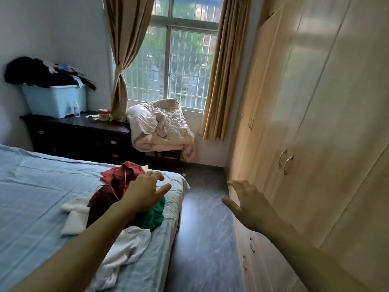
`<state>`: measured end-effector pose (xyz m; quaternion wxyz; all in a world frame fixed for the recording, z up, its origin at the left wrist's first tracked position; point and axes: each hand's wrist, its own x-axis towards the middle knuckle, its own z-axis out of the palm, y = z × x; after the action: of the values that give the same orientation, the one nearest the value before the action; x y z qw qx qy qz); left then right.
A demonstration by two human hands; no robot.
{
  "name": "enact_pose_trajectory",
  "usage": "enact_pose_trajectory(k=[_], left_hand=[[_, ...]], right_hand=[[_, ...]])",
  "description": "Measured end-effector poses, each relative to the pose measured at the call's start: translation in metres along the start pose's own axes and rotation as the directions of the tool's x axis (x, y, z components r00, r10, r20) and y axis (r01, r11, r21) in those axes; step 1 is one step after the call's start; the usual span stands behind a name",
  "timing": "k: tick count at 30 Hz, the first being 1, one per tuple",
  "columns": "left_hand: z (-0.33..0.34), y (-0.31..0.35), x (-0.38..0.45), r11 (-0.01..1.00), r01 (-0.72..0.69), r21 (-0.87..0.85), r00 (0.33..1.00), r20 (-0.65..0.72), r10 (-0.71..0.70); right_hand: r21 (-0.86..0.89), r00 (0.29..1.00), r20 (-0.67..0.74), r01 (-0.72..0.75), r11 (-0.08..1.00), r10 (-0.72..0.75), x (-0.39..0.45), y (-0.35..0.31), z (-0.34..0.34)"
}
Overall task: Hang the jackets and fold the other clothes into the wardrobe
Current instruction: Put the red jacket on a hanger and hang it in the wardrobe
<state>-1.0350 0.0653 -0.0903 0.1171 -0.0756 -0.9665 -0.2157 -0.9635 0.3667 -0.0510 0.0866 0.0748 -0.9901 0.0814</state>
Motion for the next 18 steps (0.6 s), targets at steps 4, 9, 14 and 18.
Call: enact_pose_trajectory(k=[4, 9, 14, 18], left_hand=[[0.030, -0.008, 0.065, 1.000, -0.011, 0.004, 0.999, 0.042, 0.011], [0.073, -0.014, 0.157, 0.999, -0.032, -0.024, 0.995, 0.092, 0.034], [0.114, -0.016, 0.267, 1.000, -0.007, 0.007, 0.995, 0.098, 0.006], [0.130, -0.013, 0.353, 0.997, 0.078, 0.017, 0.994, 0.071, -0.079]], right_hand=[[0.075, 0.999, 0.020, -0.038, 0.996, 0.037, 0.066, 0.023, 0.023], [0.149, 0.998, 0.021, -0.064, 0.987, 0.062, 0.160, 0.065, 0.060], [0.234, 0.998, -0.047, -0.023, 0.972, 0.035, 0.281, 0.119, 0.088], [0.211, 1.000, -0.004, 0.027, 0.977, -0.026, 0.383, 0.159, 0.096]])
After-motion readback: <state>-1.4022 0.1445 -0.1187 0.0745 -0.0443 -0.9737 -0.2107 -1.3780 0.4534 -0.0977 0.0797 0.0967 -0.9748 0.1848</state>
